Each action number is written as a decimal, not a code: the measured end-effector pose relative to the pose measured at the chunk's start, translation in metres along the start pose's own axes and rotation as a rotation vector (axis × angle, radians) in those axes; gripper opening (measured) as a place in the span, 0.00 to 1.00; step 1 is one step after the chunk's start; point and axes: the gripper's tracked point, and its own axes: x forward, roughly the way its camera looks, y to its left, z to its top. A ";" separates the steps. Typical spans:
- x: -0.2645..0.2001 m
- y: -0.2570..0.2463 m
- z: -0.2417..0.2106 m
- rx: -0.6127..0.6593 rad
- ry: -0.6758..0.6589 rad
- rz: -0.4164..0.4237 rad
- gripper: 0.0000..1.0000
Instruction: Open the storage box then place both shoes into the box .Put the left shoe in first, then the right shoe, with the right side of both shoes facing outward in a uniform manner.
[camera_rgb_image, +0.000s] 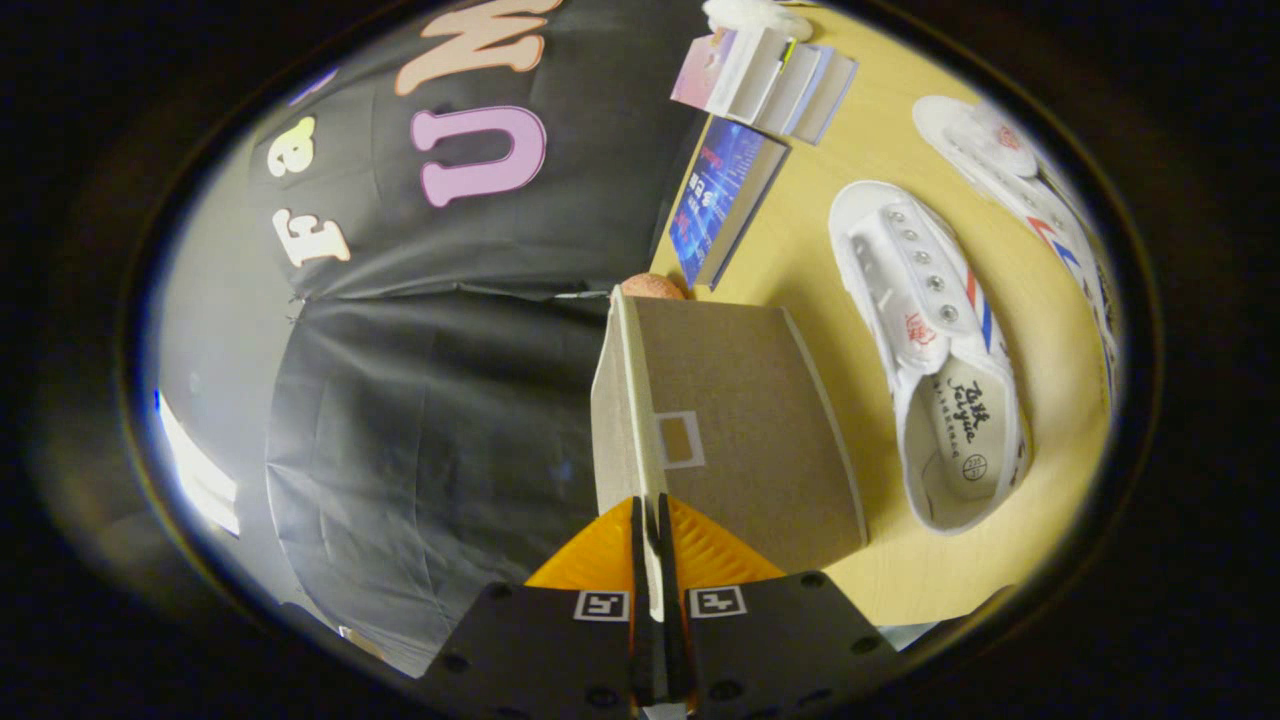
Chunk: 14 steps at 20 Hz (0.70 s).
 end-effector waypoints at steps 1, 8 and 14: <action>0.016 0.002 -0.002 -0.016 -0.001 0.000 0.02; -0.012 0.085 -0.014 -0.108 0.009 0.071 0.02; 0.009 0.181 -0.042 -0.354 0.013 0.087 0.02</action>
